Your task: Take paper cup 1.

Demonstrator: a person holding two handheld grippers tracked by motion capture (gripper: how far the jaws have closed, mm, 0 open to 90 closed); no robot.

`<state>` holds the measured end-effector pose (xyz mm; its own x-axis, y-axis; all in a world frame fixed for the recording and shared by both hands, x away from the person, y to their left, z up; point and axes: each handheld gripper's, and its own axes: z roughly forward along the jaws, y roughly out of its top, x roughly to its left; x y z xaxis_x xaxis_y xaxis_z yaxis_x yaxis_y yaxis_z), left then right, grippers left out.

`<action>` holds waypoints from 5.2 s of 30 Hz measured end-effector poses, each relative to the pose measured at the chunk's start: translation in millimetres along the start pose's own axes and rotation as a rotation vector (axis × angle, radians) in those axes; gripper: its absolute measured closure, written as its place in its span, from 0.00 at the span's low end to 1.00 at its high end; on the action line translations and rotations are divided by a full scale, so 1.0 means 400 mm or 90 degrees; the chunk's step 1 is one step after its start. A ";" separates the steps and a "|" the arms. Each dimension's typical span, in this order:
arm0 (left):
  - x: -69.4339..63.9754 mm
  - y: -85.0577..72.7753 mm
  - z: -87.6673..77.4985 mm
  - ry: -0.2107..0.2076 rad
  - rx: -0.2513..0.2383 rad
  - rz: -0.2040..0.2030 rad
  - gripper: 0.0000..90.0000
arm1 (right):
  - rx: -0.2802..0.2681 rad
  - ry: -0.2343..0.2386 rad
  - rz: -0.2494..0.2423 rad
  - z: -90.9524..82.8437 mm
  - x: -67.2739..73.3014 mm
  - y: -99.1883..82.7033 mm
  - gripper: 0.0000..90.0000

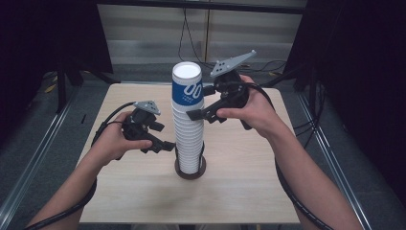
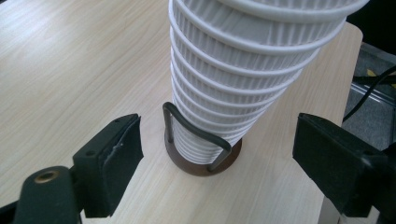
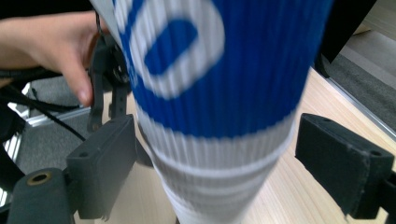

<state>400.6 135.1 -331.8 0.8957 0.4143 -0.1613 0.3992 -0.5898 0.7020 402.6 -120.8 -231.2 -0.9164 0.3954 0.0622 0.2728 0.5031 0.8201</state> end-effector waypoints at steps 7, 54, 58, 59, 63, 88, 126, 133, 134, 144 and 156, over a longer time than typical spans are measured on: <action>-0.007 0.018 -0.015 0.001 -0.006 0.006 0.17 | -0.032 -0.014 0.031 0.017 0.005 0.037 0.13; -0.046 0.160 -0.081 -0.007 -0.094 0.069 0.23 | -0.062 -0.030 0.037 0.023 0.015 0.051 0.21; -0.046 0.159 -0.083 -0.008 -0.102 0.070 0.23 | -0.065 -0.025 0.033 0.022 0.015 0.051 0.21; -0.048 0.159 -0.084 -0.006 -0.106 0.071 0.23 | -0.068 -0.026 0.034 0.022 0.014 0.049 0.21; -0.052 0.162 -0.086 -0.001 -0.104 0.079 0.22 | -0.068 -0.027 0.035 0.022 0.016 0.049 0.21; -0.064 0.159 -0.081 0.005 -0.105 0.102 0.25 | -0.131 -0.012 0.049 -0.045 0.014 0.087 0.23; -0.044 0.063 -0.040 0.018 -0.037 0.070 0.21 | -0.202 -0.039 0.090 -0.155 -0.025 0.057 0.23; -0.041 0.039 -0.030 0.014 -0.030 0.067 0.21 | -0.202 -0.063 0.094 -0.187 -0.038 0.030 0.23; -0.042 0.035 -0.028 0.014 -0.034 0.066 0.21 | -0.201 -0.065 0.096 -0.192 -0.040 0.026 0.23; -0.047 0.007 -0.015 0.003 -0.033 0.058 0.21 | -0.179 -0.100 0.094 -0.215 -0.054 -0.042 0.23; -0.054 -0.029 0.005 -0.013 -0.027 0.053 0.21 | -0.149 -0.113 0.094 -0.199 -0.060 -0.133 0.23</action>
<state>377.0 131.4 -337.9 0.9293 0.3510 -0.1149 0.3151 -0.5916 0.7421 386.8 -218.3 -230.8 -0.8012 0.5887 0.1070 0.3054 0.2487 0.9192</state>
